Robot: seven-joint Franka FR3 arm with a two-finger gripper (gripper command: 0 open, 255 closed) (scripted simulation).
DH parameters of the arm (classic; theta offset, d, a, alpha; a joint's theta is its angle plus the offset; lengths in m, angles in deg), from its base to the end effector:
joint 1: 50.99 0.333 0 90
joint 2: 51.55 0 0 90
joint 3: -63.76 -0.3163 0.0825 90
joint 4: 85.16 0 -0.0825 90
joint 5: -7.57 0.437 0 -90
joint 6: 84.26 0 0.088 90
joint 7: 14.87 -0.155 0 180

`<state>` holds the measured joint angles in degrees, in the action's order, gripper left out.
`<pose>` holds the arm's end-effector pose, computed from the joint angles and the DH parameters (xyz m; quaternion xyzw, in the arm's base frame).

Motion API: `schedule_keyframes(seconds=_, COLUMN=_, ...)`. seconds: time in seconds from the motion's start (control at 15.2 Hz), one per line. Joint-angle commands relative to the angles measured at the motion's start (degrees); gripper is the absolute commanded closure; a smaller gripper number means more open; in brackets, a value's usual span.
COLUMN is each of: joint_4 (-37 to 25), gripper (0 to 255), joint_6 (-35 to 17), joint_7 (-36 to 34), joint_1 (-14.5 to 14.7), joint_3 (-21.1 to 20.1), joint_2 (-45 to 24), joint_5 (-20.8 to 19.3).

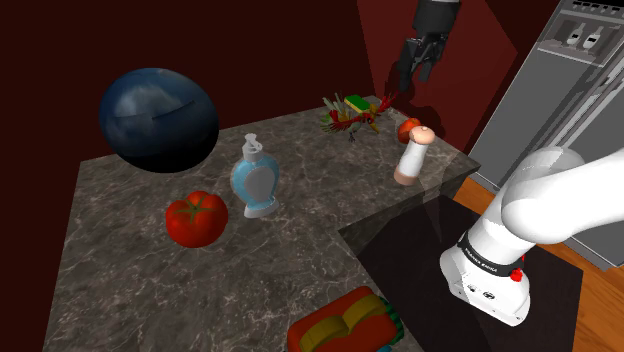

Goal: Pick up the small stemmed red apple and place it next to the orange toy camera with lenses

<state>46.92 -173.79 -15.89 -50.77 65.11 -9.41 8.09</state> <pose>0.3727 -0.0071 0.5502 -0.9998 0.0157 0.0037 0.0124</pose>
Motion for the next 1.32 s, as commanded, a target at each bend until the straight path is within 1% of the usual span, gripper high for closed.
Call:
schedule_keyframes(seconds=0.0, joint_4=0.0, gripper=0, joint_6=0.0, joint_7=0.0, joint_1=0.0, joint_3=0.0, joint_2=0.0, joint_5=0.0)
schedule_keyframes(seconds=0.33, joint_4=4.88, gripper=0, joint_6=-5.55, joint_7=6.99, joint_1=-1.69, joint_3=5.75, joint_2=-0.65, joint_5=-3.39)
schedule_keyframes(seconds=0.66, joint_4=7.92, gripper=0, joint_6=-11.66, joint_7=13.95, joint_1=-3.37, joint_3=11.8, joint_2=-3.56, joint_5=-6.59)
schedule_keyframes(seconds=0.99, joint_4=9.0, gripper=0, joint_6=-18.23, joint_7=21.07, joint_1=-4.67, joint_3=18.06, joint_2=-8.83, joint_5=-8.94)
schedule_keyframes(seconds=1.25, joint_4=8.42, gripper=0, joint_6=-23.6, joint_7=27.08, joint_1=-5.1, joint_3=23.23, joint_2=-14.67, joint_5=-9.65)
